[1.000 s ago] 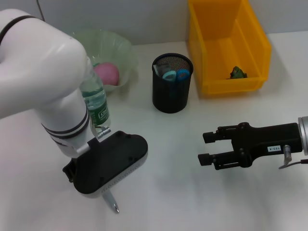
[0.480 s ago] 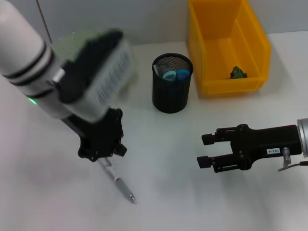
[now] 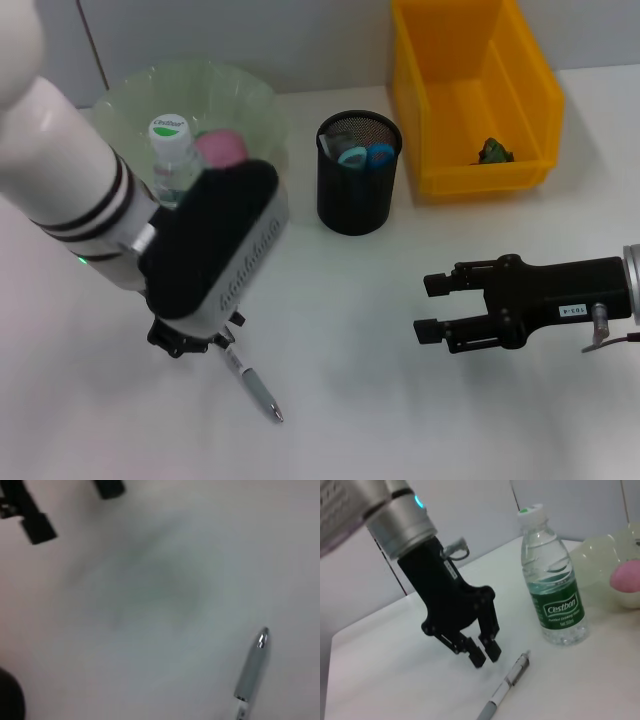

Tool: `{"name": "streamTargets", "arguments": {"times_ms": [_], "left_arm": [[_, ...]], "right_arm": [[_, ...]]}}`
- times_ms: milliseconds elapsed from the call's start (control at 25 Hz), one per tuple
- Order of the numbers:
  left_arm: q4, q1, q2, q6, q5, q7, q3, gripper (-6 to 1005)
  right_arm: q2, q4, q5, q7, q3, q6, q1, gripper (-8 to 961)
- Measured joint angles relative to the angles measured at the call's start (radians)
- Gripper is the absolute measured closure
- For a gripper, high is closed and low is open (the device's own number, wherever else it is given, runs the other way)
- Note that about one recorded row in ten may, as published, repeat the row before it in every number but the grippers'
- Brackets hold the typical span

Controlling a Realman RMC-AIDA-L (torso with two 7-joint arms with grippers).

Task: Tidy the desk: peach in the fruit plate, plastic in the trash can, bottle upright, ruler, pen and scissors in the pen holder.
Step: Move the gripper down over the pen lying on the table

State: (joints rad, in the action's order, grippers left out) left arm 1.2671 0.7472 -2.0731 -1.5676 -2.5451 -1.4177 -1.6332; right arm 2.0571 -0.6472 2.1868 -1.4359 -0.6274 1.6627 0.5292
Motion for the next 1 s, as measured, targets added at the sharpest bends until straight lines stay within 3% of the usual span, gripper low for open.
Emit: {"name": "streamTargets", "arguments": {"times_ms": [80, 280, 320, 360, 800, 1000], "left_arm": [[-0.002, 0.001, -0.001, 0.02, -0.009, 0.025, -0.034, 985], [-0.018, 0.0, -0.002, 0.067, -0.022, 0.09, -0.089, 764], [-0.018, 0.0, -0.002, 0.067, -0.022, 0.09, -0.089, 641], [-0.051, 0.009, -0.004, 0.11, -0.049, 0.123, -0.149, 519], [-0.134, 0.055, -0.007, 0.152, -0.073, 0.172, -0.237, 284], [-0.134, 0.059, -0.007, 0.145, -0.074, 0.174, -0.257, 265]], "right_arm": [[0.001, 0.001, 0.0, -0.001, 0.0, -0.002, 0.0, 260], [0.001, -0.002, -0.001, -0.022, 0.002, -0.004, 0.005, 262], [0.001, -0.002, -0.001, -0.027, 0.002, -0.004, 0.006, 263], [0.0, -0.002, -0.002, -0.03, 0.002, -0.004, 0.007, 263], [0.004, 0.001, -0.003, -0.031, 0.003, -0.024, 0.005, 269], [0.004, 0.002, -0.003, -0.031, 0.003, -0.025, 0.005, 272]]}}
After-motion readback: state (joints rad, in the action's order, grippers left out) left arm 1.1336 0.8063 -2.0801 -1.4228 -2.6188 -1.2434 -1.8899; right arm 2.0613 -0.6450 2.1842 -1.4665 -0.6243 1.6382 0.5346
